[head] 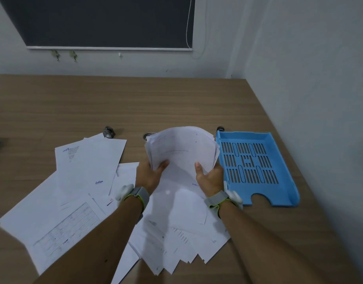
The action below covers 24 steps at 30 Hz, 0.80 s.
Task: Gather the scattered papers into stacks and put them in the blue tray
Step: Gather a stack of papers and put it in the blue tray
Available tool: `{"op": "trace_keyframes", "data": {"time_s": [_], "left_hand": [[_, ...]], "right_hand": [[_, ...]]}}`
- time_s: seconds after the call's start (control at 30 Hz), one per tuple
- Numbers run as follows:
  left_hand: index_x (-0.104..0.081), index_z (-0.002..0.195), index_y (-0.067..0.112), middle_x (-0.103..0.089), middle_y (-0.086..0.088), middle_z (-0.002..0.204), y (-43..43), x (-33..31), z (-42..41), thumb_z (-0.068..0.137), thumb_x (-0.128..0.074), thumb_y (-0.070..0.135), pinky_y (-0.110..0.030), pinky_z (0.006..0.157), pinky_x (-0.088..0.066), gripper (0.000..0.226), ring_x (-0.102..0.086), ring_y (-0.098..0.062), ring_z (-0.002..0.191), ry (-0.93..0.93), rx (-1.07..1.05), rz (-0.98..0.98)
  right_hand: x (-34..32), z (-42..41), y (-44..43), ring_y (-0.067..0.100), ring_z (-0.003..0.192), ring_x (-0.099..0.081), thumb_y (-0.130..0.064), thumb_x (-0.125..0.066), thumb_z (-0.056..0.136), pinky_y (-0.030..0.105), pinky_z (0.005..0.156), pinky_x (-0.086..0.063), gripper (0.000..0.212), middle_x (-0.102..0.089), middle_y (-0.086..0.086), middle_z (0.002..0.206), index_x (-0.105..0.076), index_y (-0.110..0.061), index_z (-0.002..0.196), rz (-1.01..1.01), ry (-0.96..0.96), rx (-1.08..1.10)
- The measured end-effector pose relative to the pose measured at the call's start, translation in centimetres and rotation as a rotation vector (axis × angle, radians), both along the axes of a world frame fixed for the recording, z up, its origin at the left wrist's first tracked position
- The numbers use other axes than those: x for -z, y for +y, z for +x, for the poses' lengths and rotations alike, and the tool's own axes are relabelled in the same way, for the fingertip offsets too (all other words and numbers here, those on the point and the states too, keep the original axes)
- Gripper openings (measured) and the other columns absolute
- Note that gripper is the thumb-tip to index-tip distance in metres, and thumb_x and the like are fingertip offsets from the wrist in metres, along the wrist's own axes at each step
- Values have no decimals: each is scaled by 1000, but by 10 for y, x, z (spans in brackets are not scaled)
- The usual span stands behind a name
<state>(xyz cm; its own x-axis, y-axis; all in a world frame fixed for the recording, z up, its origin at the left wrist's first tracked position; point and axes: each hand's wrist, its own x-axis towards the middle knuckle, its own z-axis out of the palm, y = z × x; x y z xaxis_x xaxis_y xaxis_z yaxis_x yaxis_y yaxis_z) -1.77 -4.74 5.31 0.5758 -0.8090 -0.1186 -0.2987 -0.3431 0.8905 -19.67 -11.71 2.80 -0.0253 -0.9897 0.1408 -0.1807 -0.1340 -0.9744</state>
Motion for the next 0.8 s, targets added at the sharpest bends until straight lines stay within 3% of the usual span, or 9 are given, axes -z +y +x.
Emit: {"op": "trace_keyframes", "data": {"time_s": [0.07, 0.2, 0.33, 0.4, 0.47, 0.6, 0.7, 0.8], "left_hand": [[-70, 111, 7, -73, -15, 107, 4, 10, 1, 92, -69, 41, -45, 86, -57, 39, -67, -37, 101, -51, 54, 18], [-65, 124, 13, -71, -7, 113, -1, -6, -3, 94, -63, 47, -37, 85, -52, 45, -67, -31, 105, -11, 44, 9], [-59, 131, 19, -69, -3, 118, -19, -29, -7, 99, -55, 45, -39, 93, -51, 41, -66, -28, 109, 57, 146, 17], [-62, 127, 19, -72, -5, 113, -25, -34, -18, 100, -54, 44, -41, 90, -55, 38, -69, -22, 101, 19, 201, 24], [-66, 118, 17, -75, -4, 101, -26, -34, -32, 100, -56, 40, -37, 78, -56, 31, -72, -10, 86, 40, 174, -39], [-67, 121, 5, -74, -15, 108, -39, -25, -67, 100, -59, 29, -44, 84, -58, 33, -70, -33, 95, 37, 215, -16], [-65, 122, 3, -72, -13, 108, -53, -15, -101, 99, -60, 28, -38, 82, -54, 34, -68, -36, 100, 114, 184, 18], [-63, 126, 2, -70, -16, 117, -66, -7, -133, 99, -60, 27, -45, 93, -55, 37, -67, -38, 108, 197, 171, 77]], "right_hand": [[10, -6, 3, 19, 84, -68, -14, -74, 83, 8, 62, -48, 21, -65, -10, 85, -64, -17, 101, 53, 16, -19], [-5, -9, -9, 15, 94, -68, -11, -70, 85, 23, 80, -53, 24, -68, -3, 96, -65, -8, 109, 71, 18, -35], [-27, -24, -33, -17, 81, -62, -5, -70, 85, 1, 71, -47, 28, -64, -15, 96, -61, -14, 110, 115, -26, -62], [-29, -43, -43, -4, 83, -66, -12, -70, 85, 19, 79, -56, 24, -68, -9, 97, -63, -15, 109, 230, -16, -67], [-27, -61, -48, 16, 89, -68, -18, -69, 86, 38, 84, -58, 20, -71, -2, 99, -67, -17, 106, 347, -6, -59], [-22, -105, -53, 25, 93, -68, -24, -67, 86, 42, 86, -57, 17, -73, -1, 98, -71, -18, 101, 460, 20, -7], [-13, -154, -48, 30, 97, -67, -18, -67, 87, 42, 89, -56, 9, -71, 7, 101, -72, -14, 94, 544, 61, 32], [-2, -196, -39, 32, 90, -68, -8, -66, 86, 41, 79, -59, 16, -69, 12, 103, -69, -15, 100, 578, 114, 69]]}}
